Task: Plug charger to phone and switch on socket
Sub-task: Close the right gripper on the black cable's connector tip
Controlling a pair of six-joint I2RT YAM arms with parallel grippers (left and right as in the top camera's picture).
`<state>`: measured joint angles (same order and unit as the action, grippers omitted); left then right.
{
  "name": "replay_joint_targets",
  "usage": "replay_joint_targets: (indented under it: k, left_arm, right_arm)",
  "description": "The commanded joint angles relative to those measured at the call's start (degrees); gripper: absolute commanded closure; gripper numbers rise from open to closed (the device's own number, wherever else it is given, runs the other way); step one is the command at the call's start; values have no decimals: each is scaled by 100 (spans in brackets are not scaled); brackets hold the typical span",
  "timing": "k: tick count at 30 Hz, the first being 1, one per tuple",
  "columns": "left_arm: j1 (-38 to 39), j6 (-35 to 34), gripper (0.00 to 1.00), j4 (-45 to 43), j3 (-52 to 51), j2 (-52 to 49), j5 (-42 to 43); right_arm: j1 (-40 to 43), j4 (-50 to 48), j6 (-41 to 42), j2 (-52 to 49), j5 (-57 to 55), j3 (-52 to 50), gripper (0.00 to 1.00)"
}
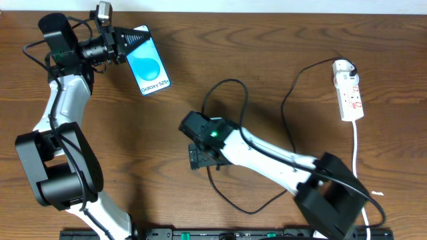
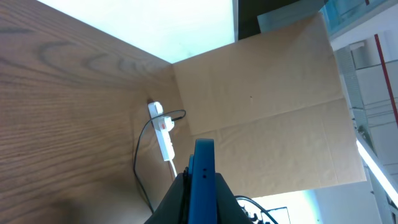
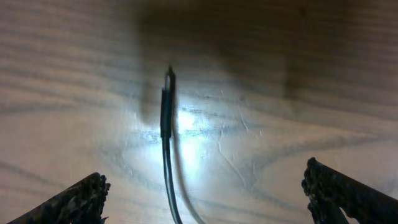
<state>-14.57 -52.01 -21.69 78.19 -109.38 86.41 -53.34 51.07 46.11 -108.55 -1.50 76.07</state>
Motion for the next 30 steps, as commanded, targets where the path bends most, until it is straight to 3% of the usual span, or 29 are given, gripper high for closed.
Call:
replay_joint_targets:
  k: [1,10,16,22,30]
  left_arm:
    - [-26,98,93,-50,-35,168,37]
    - [-186,94,93,-50,-35,168,-59]
    - [-273,92,93,-26,-35,168,-72]
    - [-273,92,93,-26,-35,168,-72]
    - [-273,92,93,-26,-35,168,-48]
  right_arm:
    - [-55,103,90,-212,-221,319,1]
    - [-94,63,568,-221,-284,310,1]
    - [-155,-223,835,-240,-245,308,9]
    - [-269,-372,962,-485,-245,299,3]
    - [-258,-372,962,-656,-262,299,3]
